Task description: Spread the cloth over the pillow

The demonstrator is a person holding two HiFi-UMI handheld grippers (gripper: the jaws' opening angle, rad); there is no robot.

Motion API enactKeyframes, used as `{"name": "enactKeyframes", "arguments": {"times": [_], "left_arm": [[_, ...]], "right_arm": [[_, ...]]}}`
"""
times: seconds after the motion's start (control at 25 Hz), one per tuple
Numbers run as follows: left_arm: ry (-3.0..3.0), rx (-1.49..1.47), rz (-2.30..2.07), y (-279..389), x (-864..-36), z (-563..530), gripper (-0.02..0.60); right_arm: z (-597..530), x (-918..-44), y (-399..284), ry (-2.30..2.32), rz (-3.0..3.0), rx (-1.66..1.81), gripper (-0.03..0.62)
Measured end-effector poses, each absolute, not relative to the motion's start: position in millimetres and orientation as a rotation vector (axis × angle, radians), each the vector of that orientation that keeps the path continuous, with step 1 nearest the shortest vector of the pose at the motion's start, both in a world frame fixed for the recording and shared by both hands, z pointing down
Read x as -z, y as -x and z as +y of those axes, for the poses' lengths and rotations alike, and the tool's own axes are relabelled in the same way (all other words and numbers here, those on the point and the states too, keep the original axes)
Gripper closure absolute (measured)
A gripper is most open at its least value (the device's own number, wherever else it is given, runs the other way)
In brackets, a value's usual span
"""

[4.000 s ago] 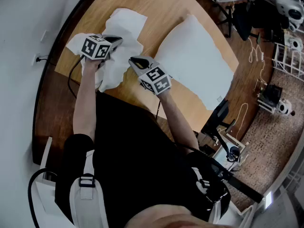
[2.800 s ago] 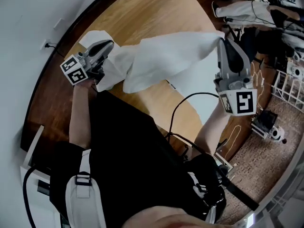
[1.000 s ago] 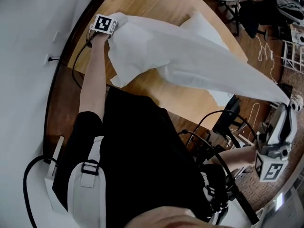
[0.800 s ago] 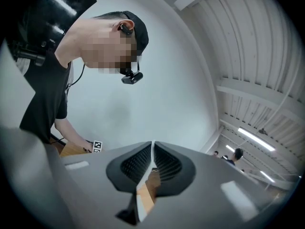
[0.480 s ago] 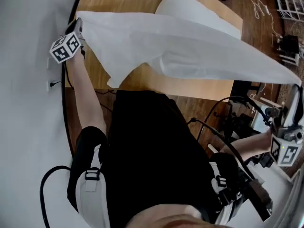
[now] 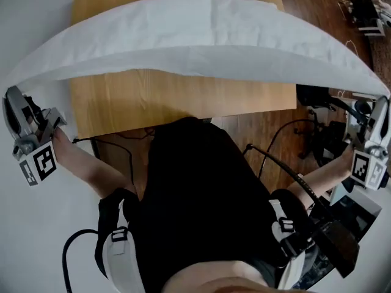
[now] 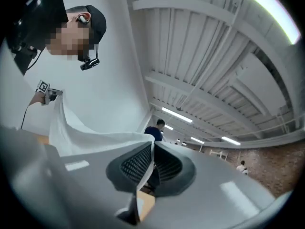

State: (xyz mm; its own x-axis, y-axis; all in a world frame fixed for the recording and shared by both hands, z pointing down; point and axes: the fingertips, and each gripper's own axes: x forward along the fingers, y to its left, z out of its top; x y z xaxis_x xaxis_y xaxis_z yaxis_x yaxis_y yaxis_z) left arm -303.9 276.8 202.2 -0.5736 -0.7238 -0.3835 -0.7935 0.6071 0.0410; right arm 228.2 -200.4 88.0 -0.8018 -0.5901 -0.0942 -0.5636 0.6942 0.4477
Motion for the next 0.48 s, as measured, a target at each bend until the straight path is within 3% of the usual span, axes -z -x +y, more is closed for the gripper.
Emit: {"name": "enactKeyframes", "arguments": {"times": [0.28,0.48], "left_arm": [[1.249,-0.382,2.429,140,-165,231,0.565],[1.396,-0.706,2.369,131,-160,218,0.565]], "right_arm": [[-231,-115,-388,-1.057,-2.914,0.67,0.574],[-282,-138,-460,-1.204,-3.05,0.411,0.574]]}}
